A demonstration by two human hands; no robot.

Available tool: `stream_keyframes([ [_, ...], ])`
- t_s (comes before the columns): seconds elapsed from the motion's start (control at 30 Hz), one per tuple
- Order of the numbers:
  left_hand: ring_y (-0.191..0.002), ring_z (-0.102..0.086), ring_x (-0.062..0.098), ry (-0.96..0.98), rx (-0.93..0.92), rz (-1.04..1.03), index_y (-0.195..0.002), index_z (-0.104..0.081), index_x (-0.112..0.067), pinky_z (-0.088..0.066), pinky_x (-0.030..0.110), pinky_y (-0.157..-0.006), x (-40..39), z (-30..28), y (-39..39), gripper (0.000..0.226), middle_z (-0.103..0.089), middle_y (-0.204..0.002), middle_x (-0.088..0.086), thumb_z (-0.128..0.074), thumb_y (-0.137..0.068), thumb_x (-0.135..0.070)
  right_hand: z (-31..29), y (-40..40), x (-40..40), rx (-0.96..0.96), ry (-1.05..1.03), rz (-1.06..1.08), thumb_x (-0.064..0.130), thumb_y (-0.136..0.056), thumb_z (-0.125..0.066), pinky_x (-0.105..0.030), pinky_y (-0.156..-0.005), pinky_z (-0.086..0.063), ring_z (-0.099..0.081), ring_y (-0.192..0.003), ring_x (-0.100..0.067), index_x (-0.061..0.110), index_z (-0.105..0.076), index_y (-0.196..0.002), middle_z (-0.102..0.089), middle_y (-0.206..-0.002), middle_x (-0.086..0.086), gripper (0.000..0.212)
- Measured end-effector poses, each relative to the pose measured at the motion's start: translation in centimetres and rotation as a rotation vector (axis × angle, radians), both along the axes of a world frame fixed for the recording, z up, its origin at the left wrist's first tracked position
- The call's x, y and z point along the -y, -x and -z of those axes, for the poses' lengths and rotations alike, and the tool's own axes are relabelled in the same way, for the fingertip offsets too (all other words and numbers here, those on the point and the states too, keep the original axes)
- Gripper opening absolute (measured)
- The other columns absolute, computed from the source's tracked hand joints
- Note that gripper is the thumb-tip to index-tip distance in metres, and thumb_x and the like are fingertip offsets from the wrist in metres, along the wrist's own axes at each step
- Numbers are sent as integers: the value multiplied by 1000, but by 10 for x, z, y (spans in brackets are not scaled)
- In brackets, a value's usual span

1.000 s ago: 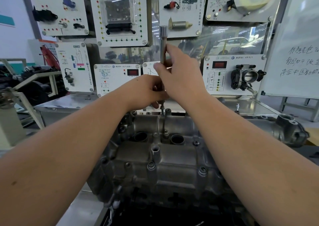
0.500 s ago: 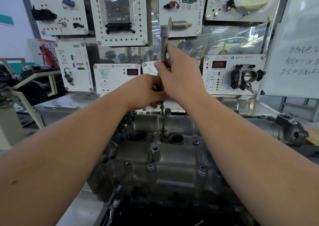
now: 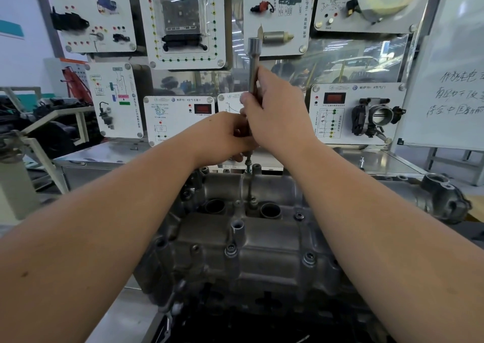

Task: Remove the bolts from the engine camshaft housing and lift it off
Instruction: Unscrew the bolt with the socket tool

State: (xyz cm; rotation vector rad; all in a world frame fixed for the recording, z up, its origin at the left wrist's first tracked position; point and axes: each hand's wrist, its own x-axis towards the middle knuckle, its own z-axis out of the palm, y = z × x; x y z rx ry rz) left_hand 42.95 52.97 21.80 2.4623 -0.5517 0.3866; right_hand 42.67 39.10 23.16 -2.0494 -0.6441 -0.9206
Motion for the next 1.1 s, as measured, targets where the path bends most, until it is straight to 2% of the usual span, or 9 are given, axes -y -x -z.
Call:
stream_keyframes([
  [0.1, -75, -73, -1, 11, -29, 13, -98, -67, -32, -48, 19, -62, 0, 0, 1, 13, -73, -89, -23, -56, -98, -28, 1, -3, 0, -10, 0, -10, 17, -101, -48, -32, -69, -52, -69, -83, -18, 20, -43, -104, -66, -82, -1, 6],
  [0.2, -72, -73, -1, -2, -21, 0, -92, -64, -36, -48, 23, -62, 0, 0, 3, 13, -73, -85, -24, -56, -97, -28, 3, -3, -1, -18, -4, -12, 19, -100, -47, -25, -55, -40, -55, -61, -10, 12, -46, -138, -52, -65, 6, 38],
  [0.27, -69, -73, 1, -10, -4, -10, -92, -64, -35, -54, 28, -66, 0, 0, 2, 8, -74, -81, -17, -59, -96, -31, 4, -2, -1, -12, 1, -22, 24, -100, -52, -23, -60, -43, -59, -68, -12, 21, -38, -150, -62, -76, 4, 52],
  [0.4, -68, -72, 2, -18, 2, -11, -93, -66, -31, -56, 29, -76, 0, 1, -1, 5, -75, -78, -15, -62, -94, -35, 1, -2, 0, -4, -10, 1, 25, -101, -55, -17, -63, -43, -63, -82, -14, 17, -46, -142, -67, -94, -1, 43],
  [0.53, -73, -74, 3, 11, -40, 9, -101, -69, -28, -54, 29, -72, 0, 1, -2, 11, -76, -89, -12, -58, -98, -28, -1, -2, 0, -81, -13, -21, 17, -103, -48, -44, -80, -58, -70, -87, -22, 10, -34, -148, -68, -95, -7, 47],
  [0.67, -73, -74, 1, -8, -33, 18, -94, -66, -36, -57, 33, -73, 0, -1, 1, 13, -74, -88, -21, -58, -97, -27, 1, 2, 0, -59, -4, -34, 17, -103, -46, -41, -67, -59, -67, -70, -19, 21, -11, -161, -65, -79, -3, 68],
  [0.77, -70, -74, 3, -6, -7, -8, -97, -68, -28, -58, 34, -74, -1, 0, 0, 8, -76, -84, -12, -64, -93, -34, 2, 2, 1, -22, -37, -15, 24, -101, -54, -35, -67, -57, -64, -71, -14, 23, -33, -153, -66, -85, 2, 57],
  [0.87, -69, -73, 3, 16, -4, -30, -99, -71, -18, -57, 29, -72, -1, 0, -1, 22, -76, -80, -10, -67, -90, -38, 1, 0, 2, -25, -58, -30, 22, -99, -57, -34, -75, -57, -69, -82, -16, 17, -51, -136, -69, -89, 2, 37],
  [1.1, -71, -72, -2, 10, -13, 11, -87, -66, -35, -44, 6, -53, -1, -1, 2, 18, -72, -79, -24, -57, -97, -23, 2, 2, 0, -67, 25, -42, 21, -105, -46, -39, -76, -57, -68, -80, -19, 18, -22, -158, -68, -90, -5, 59],
])
